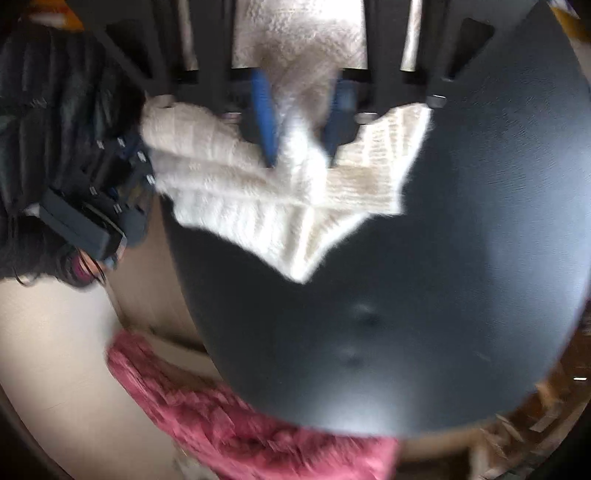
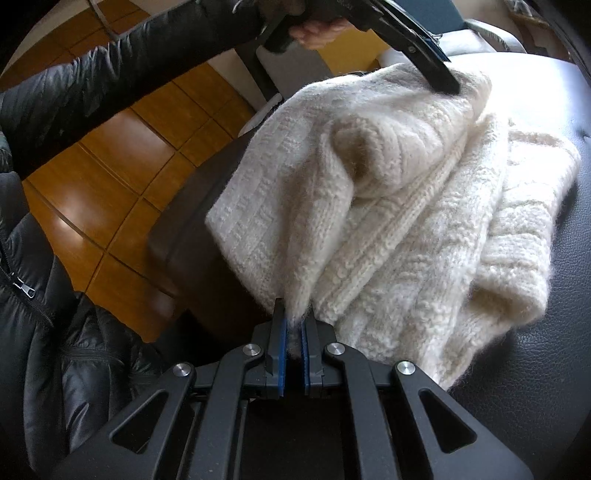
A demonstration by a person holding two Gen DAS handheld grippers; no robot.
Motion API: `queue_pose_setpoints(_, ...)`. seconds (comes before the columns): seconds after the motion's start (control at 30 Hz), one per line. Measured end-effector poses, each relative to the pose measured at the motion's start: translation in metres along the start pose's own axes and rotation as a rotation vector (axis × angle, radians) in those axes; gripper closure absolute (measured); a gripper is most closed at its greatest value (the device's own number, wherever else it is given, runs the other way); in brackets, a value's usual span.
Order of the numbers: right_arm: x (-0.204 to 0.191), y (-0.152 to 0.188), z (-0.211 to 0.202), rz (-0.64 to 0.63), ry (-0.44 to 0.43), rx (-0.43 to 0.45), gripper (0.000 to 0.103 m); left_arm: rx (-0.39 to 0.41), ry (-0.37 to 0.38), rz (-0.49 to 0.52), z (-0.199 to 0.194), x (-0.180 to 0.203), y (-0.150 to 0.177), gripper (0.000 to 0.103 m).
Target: Fold clothes
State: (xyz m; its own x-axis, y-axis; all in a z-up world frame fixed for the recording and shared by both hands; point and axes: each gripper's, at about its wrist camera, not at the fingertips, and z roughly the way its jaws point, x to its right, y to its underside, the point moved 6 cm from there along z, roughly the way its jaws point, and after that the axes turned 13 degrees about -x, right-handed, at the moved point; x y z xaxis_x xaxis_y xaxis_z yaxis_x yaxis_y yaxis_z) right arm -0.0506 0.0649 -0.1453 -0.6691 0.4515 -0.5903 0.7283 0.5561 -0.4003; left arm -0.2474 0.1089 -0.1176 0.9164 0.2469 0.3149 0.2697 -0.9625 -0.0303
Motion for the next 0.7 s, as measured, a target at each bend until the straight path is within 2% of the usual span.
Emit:
queue_pose_setpoints(0.17,-0.002,0.001,-0.001,-0.011,0.029,0.002,0.098,0.306,-0.080,-0.146,-0.038,0.012,0.029,0.093)
queue_pose_setpoints(0.27,-0.008,0.001,-0.001,-0.024,0.075,-0.012,0.098,0.491,-0.119,-0.194,-0.065,0.027,0.042,0.093)
queue_pose_setpoints(0.33,-0.011,0.001,-0.001,-0.036,0.107,-0.020,0.098,0.559,-0.131,-0.211,-0.074,0.029,0.042,0.093)
queue_pose_setpoints(0.37,-0.012,0.000,0.000,-0.035,0.113,-0.021,0.098,0.574,-0.148,-0.234,-0.069,0.026,0.040,0.093)
queue_pose_setpoints(0.43,-0.012,-0.001,0.001,-0.019,0.111,-0.016,0.098,0.549,-0.128,-0.312,-0.045,0.010,0.033,0.093)
queue_pose_setpoints(0.47,-0.012,-0.001,0.001,-0.014,0.112,-0.014,0.098,0.517,-0.162,-0.334,-0.030,0.003,0.030,0.093)
queue_pose_setpoints(0.53,-0.012,0.000,0.001,-0.004,0.112,-0.006,0.098,0.435,-0.141,-0.417,0.008,-0.014,0.026,0.093)
queue_pose_setpoints(0.6,-0.013,0.001,0.002,0.012,0.103,0.001,0.098,0.433,-0.149,-0.446,0.012,-0.017,0.025,0.090)
queue_pose_setpoints(0.63,-0.013,0.001,0.001,0.017,0.101,0.005,0.098,0.434,-0.154,-0.459,0.013,-0.018,0.025,0.084)
queue_pose_setpoints(0.7,-0.013,0.001,0.001,0.021,0.098,0.007,0.098,0.488,-0.153,-0.473,-0.002,-0.012,0.030,0.082)
